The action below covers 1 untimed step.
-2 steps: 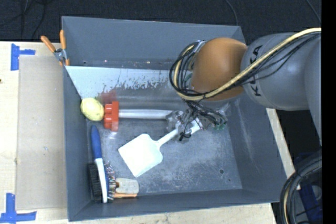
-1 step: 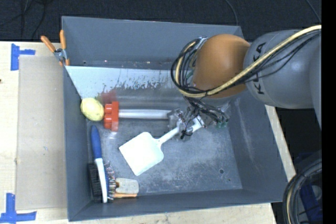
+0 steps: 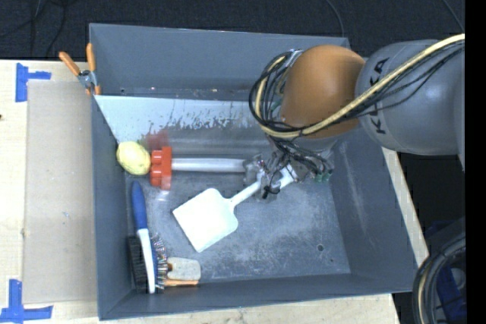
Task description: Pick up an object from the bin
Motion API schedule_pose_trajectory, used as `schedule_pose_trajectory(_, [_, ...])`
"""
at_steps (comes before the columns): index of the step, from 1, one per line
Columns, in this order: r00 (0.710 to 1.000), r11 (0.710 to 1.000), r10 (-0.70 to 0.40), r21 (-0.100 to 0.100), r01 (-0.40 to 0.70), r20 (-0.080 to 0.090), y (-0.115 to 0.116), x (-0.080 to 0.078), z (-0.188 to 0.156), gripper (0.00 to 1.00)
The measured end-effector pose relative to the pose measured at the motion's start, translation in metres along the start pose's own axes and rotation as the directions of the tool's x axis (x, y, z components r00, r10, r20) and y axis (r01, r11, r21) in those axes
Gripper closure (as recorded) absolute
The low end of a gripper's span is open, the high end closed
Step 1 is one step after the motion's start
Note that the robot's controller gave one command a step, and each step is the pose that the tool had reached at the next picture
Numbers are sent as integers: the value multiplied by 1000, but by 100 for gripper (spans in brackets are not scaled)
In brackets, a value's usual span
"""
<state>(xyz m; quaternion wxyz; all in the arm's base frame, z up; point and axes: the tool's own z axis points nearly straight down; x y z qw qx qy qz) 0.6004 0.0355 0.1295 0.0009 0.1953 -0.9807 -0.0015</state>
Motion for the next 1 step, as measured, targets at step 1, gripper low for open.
schedule_pose_trajectory(1, [1000,1000,1,0,-1,1,0,0,-9,100])
